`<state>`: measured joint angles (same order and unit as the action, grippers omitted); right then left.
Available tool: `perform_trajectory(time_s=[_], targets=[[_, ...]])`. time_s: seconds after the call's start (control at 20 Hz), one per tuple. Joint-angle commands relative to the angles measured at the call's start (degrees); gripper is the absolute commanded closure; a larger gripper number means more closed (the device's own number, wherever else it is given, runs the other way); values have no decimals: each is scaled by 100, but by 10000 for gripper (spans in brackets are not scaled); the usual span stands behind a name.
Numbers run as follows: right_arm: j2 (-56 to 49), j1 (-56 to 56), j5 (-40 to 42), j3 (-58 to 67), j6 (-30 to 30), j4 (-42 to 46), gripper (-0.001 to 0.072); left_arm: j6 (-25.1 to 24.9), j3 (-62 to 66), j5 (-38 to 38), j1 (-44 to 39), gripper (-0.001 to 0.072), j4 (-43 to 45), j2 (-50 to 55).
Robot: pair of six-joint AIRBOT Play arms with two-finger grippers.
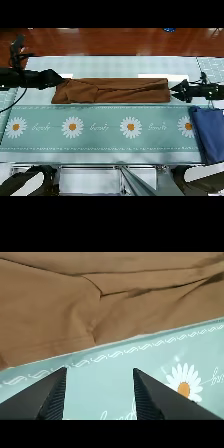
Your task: Fold the shirts.
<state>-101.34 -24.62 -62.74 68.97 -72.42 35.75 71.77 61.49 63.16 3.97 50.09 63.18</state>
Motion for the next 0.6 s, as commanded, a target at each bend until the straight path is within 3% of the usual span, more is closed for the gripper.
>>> perform_trajectory(time_s=[0.0, 0.1, 0.15, 0.25, 0.4, 0.45, 0.5, 0.55], targets=[[-485, 507, -26, 435, -129, -92, 303, 50, -68, -85, -138, 201, -15, 146], [-651, 758, 39, 682, -221, -92, 306, 48, -66, -138, -179, 201, -15, 177], [-697, 879, 39, 809, -229, -90, 350, 48, -68, -173, -199, 201, -15, 181], [-680, 1084, 17, 1056, -96, -90, 681, 48, -68, -232, -223, 201, -17, 192], [-330, 1110, -402, 1261, -232, 105, 684, 136, -59, -245, -221, 220, -136, 190], [-72, 1073, -590, 1261, -264, 535, 684, 109, -52, -190, -221, 421, -369, 190], [275, 1080, -780, 1244, -422, 1180, 684, 11, -48, -168, -223, 674, -577, 190], [656, 1088, -890, 1163, -542, 1696, 684, -192, -48, -177, -260, 686, -811, 190]])
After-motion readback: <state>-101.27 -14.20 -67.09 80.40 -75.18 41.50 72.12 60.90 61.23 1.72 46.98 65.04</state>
